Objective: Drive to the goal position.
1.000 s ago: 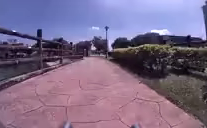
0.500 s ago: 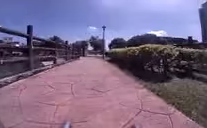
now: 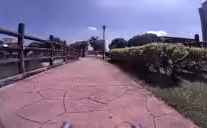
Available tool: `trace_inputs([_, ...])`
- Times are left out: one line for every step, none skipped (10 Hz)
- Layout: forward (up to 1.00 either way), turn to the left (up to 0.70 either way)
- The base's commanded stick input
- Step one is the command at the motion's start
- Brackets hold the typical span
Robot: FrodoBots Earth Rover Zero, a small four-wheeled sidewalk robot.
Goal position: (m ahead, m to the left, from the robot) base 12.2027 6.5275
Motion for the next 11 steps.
trace_inputs([0.7, 0.0])
trace_inputs([0.7, 0.0])
trace_inputs([0.7, 0.0])
trace_inputs([0.7, 0.0])
trace_inputs([0.7, 0.0])
trace_inputs([0.7, 0.0])
trace_inputs([0.7, 0.0])
trace_inputs([0.7, 0.0])
trace_inputs([0.7, 0.0])
trace_inputs([0.7, 0.0])
trace_inputs([0.7, 0.0])
